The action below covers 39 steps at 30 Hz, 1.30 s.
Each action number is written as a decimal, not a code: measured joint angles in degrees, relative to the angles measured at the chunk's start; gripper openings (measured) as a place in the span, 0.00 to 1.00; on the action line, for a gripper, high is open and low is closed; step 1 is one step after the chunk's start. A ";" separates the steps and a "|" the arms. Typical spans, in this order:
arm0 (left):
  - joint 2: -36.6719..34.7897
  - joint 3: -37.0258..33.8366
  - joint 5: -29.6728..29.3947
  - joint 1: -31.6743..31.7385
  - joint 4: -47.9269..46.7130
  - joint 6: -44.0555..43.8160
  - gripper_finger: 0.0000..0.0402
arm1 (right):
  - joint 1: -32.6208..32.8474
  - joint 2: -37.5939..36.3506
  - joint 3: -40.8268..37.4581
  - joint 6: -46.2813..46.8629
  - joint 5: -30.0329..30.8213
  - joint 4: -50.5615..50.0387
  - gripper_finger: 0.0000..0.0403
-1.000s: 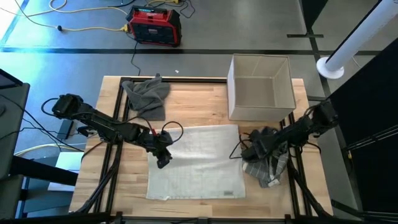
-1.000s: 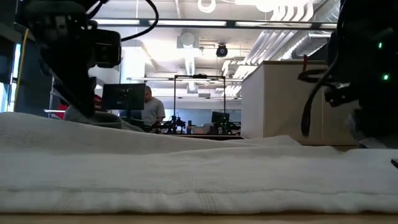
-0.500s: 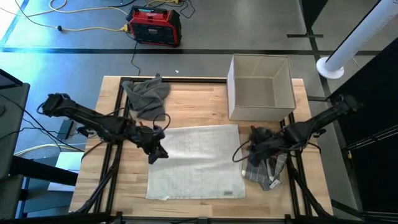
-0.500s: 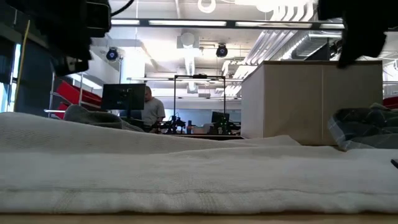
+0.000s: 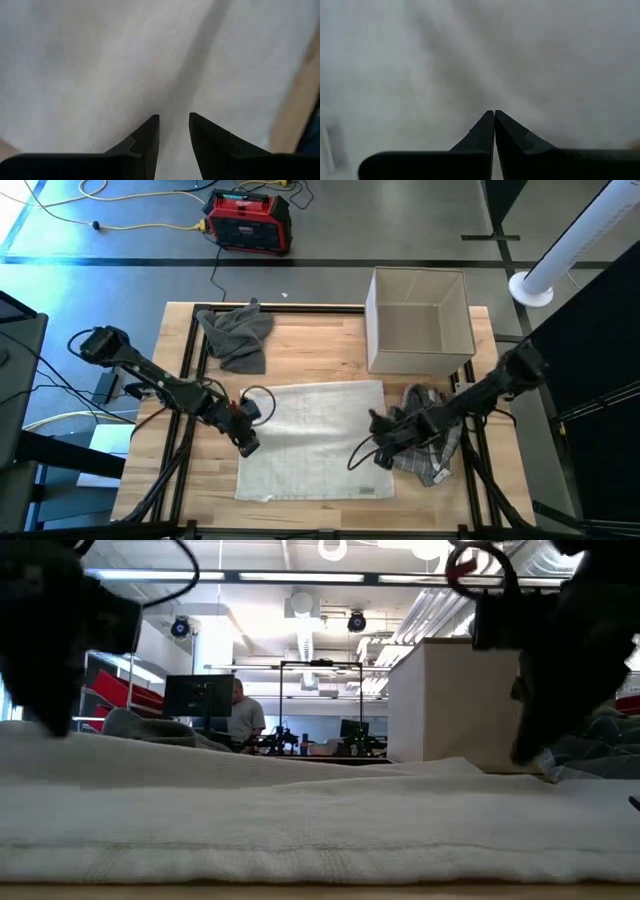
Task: Fold towel
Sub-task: Fold the white patterned towel
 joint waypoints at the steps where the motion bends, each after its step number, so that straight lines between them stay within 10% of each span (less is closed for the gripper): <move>1: 1.31 -0.24 0.95 -0.37 -0.07 -0.27 0.25 | 0.35 1.44 0.00 0.03 -1.44 1.57 0.00; 8: 7.33 0.15 6.05 -3.81 4.05 -1.74 0.25 | 5.13 4.29 0.32 3.94 -10.56 11.01 0.00; 15: 4.52 3.58 9.79 -3.89 3.30 -3.67 0.25 | 6.22 -0.47 4.91 3.60 -12.77 -0.28 0.00; 25: -11.23 9.13 -4.19 6.09 -9.91 15.49 0.25 | -4.53 -16.37 14.43 -8.18 -4.97 -31.55 0.02; 39: -15.41 9.16 -8.57 13.28 -11.59 32.34 0.25 | -17.12 -15.11 1.24 -23.09 0.86 -19.75 0.45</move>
